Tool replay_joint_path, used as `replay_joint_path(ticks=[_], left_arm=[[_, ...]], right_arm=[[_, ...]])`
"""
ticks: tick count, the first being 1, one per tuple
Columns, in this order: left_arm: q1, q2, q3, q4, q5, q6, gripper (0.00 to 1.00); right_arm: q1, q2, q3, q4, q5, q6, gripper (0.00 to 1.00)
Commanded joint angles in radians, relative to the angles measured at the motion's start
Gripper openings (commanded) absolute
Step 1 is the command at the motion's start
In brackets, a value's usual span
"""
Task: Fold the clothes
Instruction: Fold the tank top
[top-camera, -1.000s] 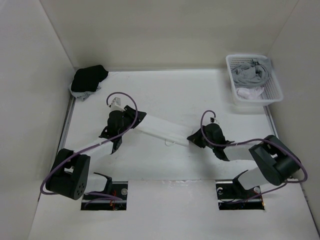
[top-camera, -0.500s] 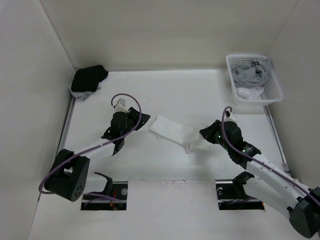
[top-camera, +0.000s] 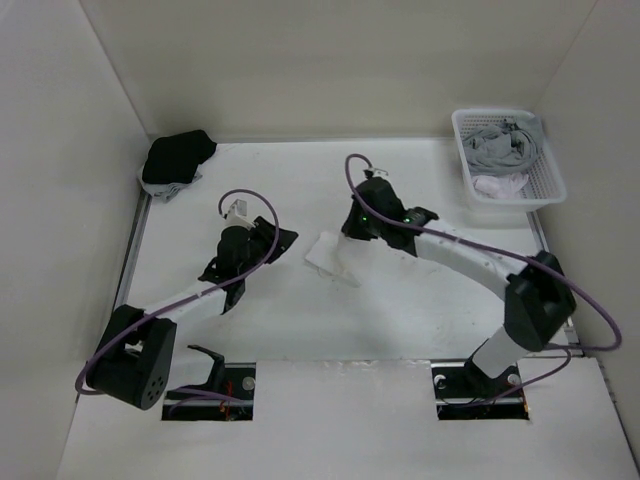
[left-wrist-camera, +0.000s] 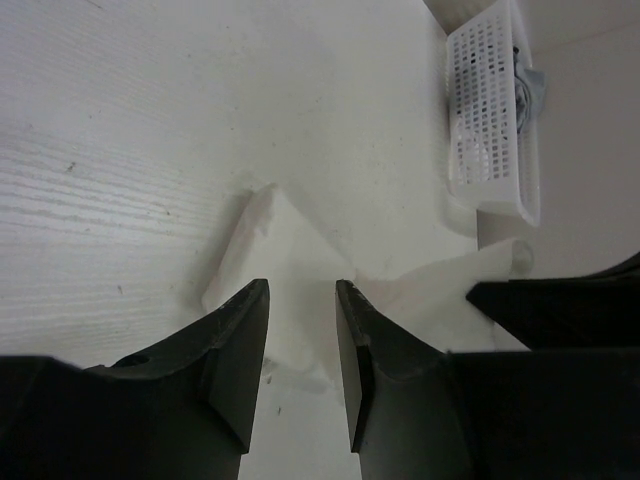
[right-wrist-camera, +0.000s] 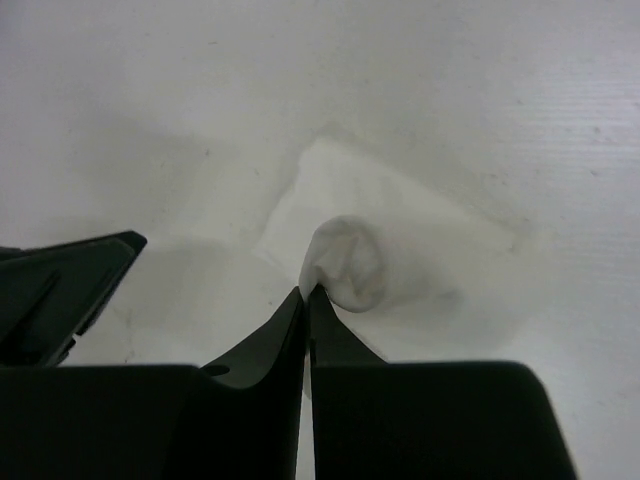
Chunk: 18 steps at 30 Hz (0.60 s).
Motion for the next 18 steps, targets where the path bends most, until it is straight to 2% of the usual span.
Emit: replay_joint_path(ticks=[1,3,6,8,10,15,17,18], left_arm=[[0.027,-0.028,-0.021,0.039,0.036,0.0,0.31],[0.05,-0.04,-0.032,0.042,0.048,-0.006,0.31],[0.09,-0.065,-0.045,0.039,0.057,-0.007,0.32],[0.111,-0.077,-0.053,0.035,0.059,-0.007,0.32],[0.125,-0.082,-0.055,0.032,0.059,-0.008,0.32],[0.121,-0.068,-0.047,0.032,0.048,-0.005,0.36],[0.121,-0.059,-0.047,0.035,0.045,-0.002,0.38],[0.119,-0.056,-0.049,0.036,0.042,0.001,0.39]], right_arm=[[0.049,0.146,0.174,-0.056,0.001,-0.033,0.06],[0.076,0.268,0.273,-0.06,-0.003,-0.021,0.11],[0.107,0.381,0.364,-0.036,-0.019,0.012,0.27],[0.125,0.403,0.383,-0.002,-0.051,0.035,0.39],[0.132,0.358,0.339,0.051,-0.046,0.047,0.45],[0.133,0.101,0.074,0.208,0.015,0.032,0.45],[0.126,-0.014,-0.05,0.255,0.052,0.021,0.38],[0.119,-0.08,-0.124,0.286,0.076,0.012,0.3]])
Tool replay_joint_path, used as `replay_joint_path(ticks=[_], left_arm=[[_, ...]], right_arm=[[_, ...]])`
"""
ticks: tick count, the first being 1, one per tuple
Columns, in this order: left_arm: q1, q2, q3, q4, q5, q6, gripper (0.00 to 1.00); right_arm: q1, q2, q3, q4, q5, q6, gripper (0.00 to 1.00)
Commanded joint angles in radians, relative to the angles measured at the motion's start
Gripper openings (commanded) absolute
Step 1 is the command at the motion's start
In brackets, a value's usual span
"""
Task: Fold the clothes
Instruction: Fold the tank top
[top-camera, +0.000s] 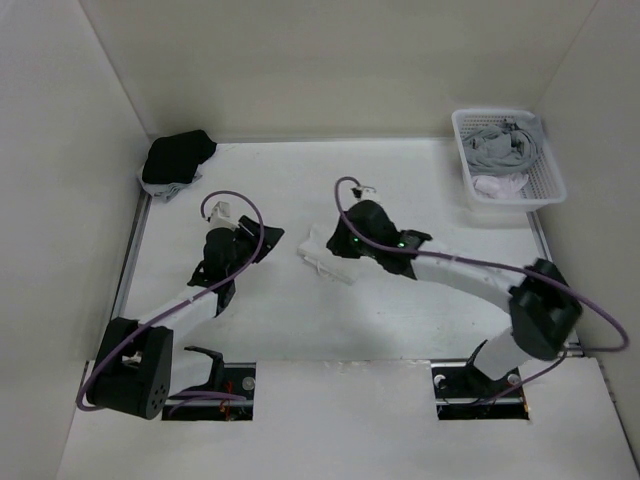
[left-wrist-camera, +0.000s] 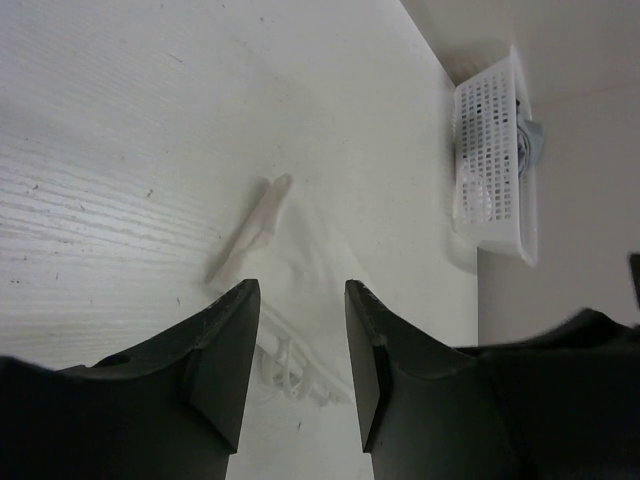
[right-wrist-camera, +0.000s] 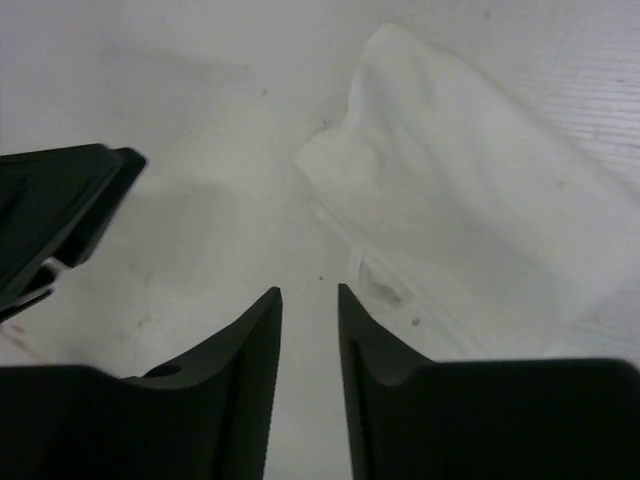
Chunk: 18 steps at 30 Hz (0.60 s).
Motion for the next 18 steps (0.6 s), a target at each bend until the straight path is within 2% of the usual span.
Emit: replay_joint_path(ticks=[1,3,4,8,10,14,16,18], left_arm=[[-0.006,0.005,-0.005,0.042,0.002,0.012,0.4],[-0.01,0.01,-0.007,0.036,-0.007,0.035,0.41],[-0.013,0.011,-0.01,0.034,-0.015,0.049,0.42],[-0.028,0.008,-0.019,0.005,-0.048,0.104,0.45],[-0.036,0.004,-0.022,-0.012,-0.062,0.121,0.47],[-0.045,-0.015,-0.024,-0.048,-0.084,0.146,0.5],[-0.048,-0.027,-0.024,-0.068,-0.085,0.146,0.52],[-0.054,-0.044,-0.03,-0.075,-0.087,0.146,0.53]], right_arm=[[-0.023,-0.239,-0.183,0.189,0.1,-0.026,0.21],[-0.05,-0.375,-0.348,0.263,0.132,-0.046,0.05],[-0.07,-0.441,-0.431,0.293,0.143,-0.049,0.02],[-0.188,-0.707,-0.714,0.381,0.186,-0.043,0.02],[-0.26,-0.82,-0.808,0.406,0.195,-0.037,0.13],[-0.386,-0.956,-0.927,0.488,0.182,-0.017,0.46],[-0.414,-0.956,-0.951,0.507,0.182,-0.011,0.52],[-0.432,-0.936,-0.974,0.522,0.191,-0.014,0.53]])
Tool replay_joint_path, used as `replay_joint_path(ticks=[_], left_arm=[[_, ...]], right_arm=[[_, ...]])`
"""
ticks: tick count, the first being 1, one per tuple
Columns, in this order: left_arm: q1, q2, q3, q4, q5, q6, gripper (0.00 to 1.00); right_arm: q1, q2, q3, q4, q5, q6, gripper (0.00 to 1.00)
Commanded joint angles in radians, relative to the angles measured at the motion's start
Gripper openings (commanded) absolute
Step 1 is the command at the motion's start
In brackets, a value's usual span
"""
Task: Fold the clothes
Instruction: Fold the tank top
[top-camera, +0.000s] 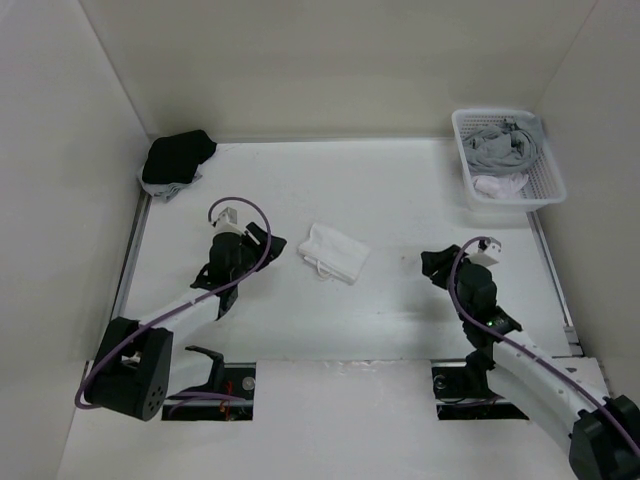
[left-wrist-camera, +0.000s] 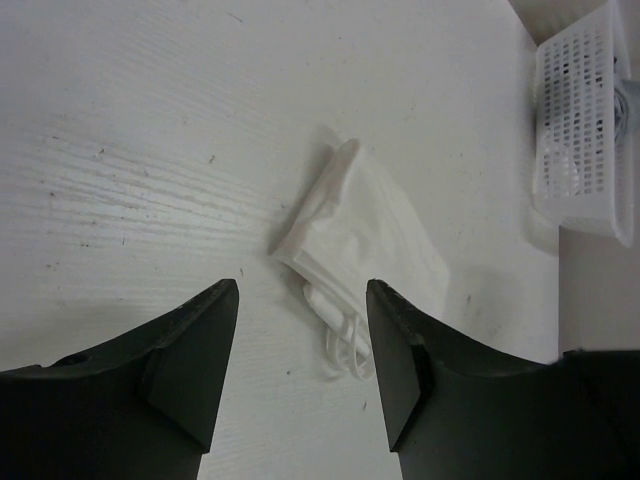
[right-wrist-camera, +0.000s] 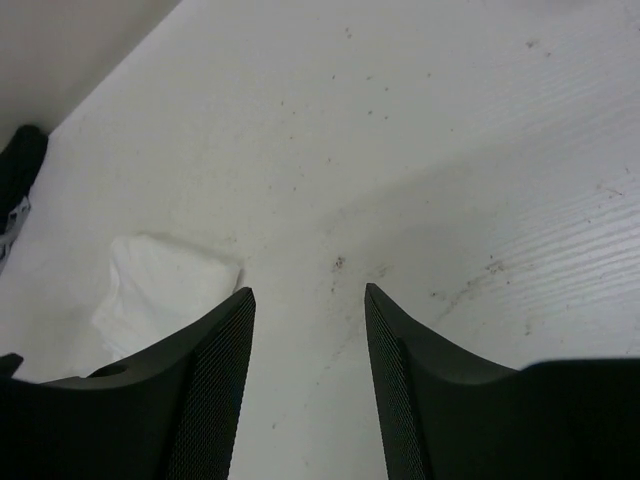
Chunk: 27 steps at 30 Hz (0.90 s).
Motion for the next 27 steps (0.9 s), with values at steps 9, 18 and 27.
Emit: replay_joint_path(ticks=[9,18,27], left_arm=[[-0.055,-0.066,0.006,-0.033,-0.035,0.047,0.53],[-0.075,-0.068,0.016,-0.05,-0.066,0.07,0.53],[-0.075,-0.031,0.031,-0.041,-0.066,0.08,0.53]], right_arm=[[-0.043,0.094,-0.027,0.188,-0.018,0.013,0.54],[-0.038,0.128,-0.014,0.19,-0.019,0.014,0.55],[-0.038,0.142,-0.01,0.19,-0.019,0.017,0.56]])
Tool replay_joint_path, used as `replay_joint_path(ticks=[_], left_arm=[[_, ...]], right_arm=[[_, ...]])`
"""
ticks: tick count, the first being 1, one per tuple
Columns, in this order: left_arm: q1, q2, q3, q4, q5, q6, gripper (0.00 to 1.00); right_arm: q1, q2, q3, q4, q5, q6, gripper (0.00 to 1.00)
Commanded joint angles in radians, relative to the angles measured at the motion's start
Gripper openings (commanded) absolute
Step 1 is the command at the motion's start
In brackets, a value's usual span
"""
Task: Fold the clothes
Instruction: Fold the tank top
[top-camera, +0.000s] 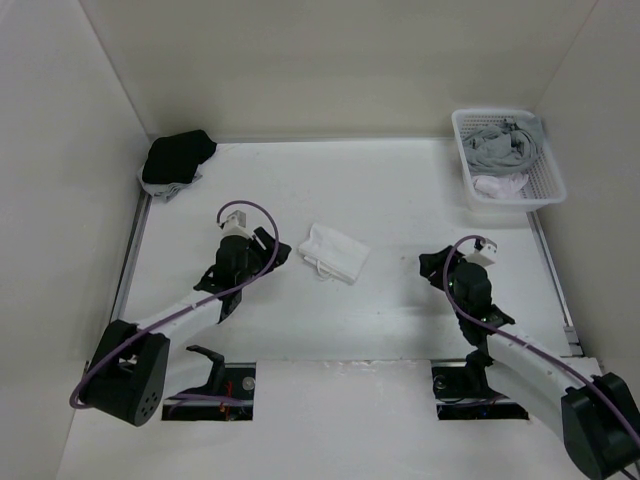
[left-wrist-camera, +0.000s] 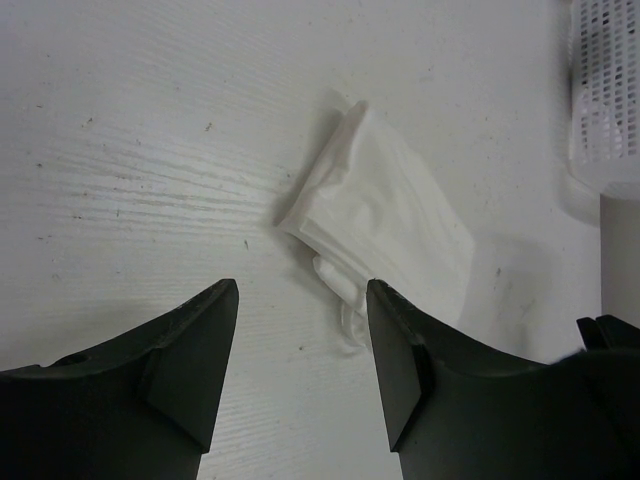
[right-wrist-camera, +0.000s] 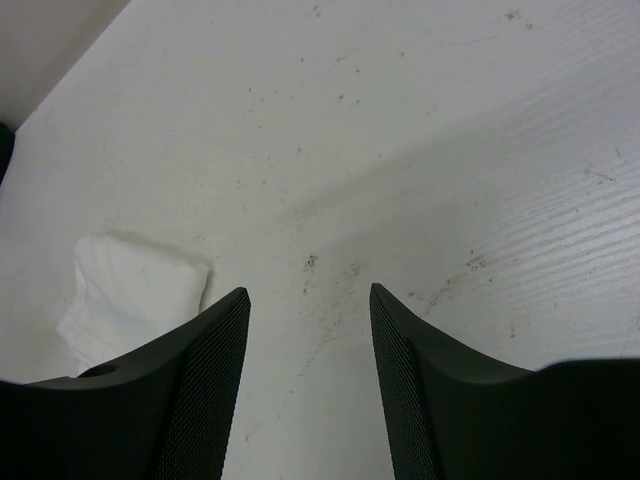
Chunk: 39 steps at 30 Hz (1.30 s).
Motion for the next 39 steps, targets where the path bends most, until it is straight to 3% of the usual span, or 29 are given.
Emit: replay_joint_path(ticks=[1,4,6,10,12,15,18,22,27,39], left_arm=[[0.002,0.004,0.036,0.03,-0.005,0.02,0.53],[0.006,-0.001,0.044,0.03,0.009,0.025,0.53],[-0.01,-0.013,0.045,0.041,-0.005,0.019,0.52],[-0.087,0.03,0.108,0.082,-0.016,0.017,0.43],[-0.135,0.077,0.142,0.117,-0.013,0.034,0.35],[-0.182,0.166,0.202,0.141,-0.011,0.048,0.11],[-0.201,0.254,0.259,0.15,0.01,0.043,0.04],[-0.193,0.335,0.303,0.16,0.018,0.028,0.04],[-0.176,0.439,0.331,0.162,0.024,0.039,0.05],[-0.109,0.516,0.253,0.275,-0.062,-0.016,0.08]], right_arm=[[-0.004,0.005,0.027,0.057,-0.003,0.009,0.56],[-0.006,0.013,0.031,0.057,-0.003,0.009,0.56],[-0.001,0.021,0.036,0.057,-0.003,0.005,0.48],[-0.001,0.034,0.045,0.055,-0.004,-0.002,0.08],[0.003,0.038,0.05,0.053,-0.007,-0.008,0.02],[0.013,0.042,0.054,0.057,-0.009,-0.018,0.0],[0.048,0.054,0.068,0.06,-0.024,-0.026,0.0],[0.14,0.105,0.143,0.081,-0.078,-0.015,0.0],[0.247,0.345,0.338,0.127,-0.133,-0.025,0.03],[0.318,0.81,0.528,0.285,-0.26,0.064,0.03]])
